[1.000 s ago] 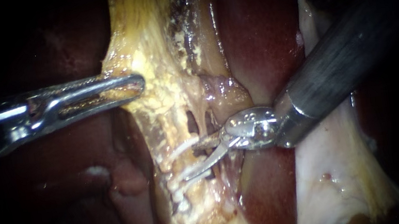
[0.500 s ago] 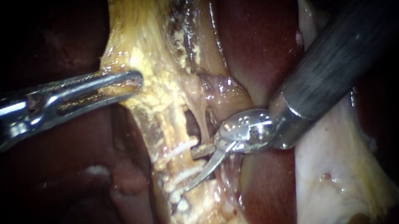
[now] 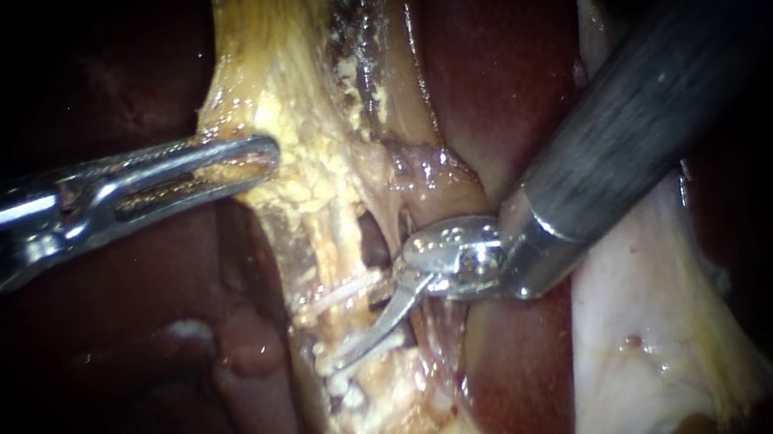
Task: Go to the cutting position left tube
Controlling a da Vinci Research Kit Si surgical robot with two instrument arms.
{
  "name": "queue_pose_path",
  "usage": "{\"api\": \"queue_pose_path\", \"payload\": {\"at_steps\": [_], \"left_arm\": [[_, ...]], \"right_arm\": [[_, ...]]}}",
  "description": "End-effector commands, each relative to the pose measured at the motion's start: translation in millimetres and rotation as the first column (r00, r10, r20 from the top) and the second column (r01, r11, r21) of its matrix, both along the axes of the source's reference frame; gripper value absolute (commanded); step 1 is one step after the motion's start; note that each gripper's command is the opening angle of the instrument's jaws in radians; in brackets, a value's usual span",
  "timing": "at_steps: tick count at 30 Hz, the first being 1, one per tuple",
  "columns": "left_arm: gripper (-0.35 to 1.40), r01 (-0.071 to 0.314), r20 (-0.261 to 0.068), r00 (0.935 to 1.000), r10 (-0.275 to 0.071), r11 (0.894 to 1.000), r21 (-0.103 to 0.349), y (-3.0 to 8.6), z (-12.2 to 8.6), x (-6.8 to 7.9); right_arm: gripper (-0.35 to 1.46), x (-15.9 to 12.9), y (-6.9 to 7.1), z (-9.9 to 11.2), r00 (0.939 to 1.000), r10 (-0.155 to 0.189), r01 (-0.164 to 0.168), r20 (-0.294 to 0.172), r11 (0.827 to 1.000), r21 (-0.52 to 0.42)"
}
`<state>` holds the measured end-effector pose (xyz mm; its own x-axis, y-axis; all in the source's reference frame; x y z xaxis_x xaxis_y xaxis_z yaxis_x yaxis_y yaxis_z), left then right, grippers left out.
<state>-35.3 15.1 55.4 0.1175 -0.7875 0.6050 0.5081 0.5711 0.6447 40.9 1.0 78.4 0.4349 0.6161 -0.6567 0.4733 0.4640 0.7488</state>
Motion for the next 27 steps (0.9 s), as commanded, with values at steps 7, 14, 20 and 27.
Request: {"api": "queue_pose_path", "payload": {"at_steps": [7, 14, 20, 27], "left_arm": [[-0.35, 0.0, 0.0, 1.0, 0.0, 1.0, -0.001, 0.0, 0.1, 0.0], [-0.35, 0.0, 0.0, 1.0, 0.0, 1.0, -0.001, 0.2, 0.4, 0.0], [-0.35, -0.001, 0.0, 1.0, 0.001, 1.0, -0.001, 0.5, 0.9, 0.2], [-0.35, 0.002, -0.002, 1.0, -0.002, 1.0, -0.002, 0.5, 1.0, 0.1]], "right_arm": [[1.16, 0.0, -0.6, 0.2, 0.9995, -0.028, 0.028, -0.011, 0.999, 0.045], [1.16, 0.0, -1.4, -0.3, 0.9978, -0.058, 0.06, -0.032, 0.996, 0.064], [1.16, 0.7, -2.5, -0.4, 0.9966, -0.073, 0.076, -0.038, 0.995, 0.07], [1.16, 1.4, -2.2, -0.2, 0.9969, -0.066, 0.069, -0.043, 0.995, 0.075]]}}
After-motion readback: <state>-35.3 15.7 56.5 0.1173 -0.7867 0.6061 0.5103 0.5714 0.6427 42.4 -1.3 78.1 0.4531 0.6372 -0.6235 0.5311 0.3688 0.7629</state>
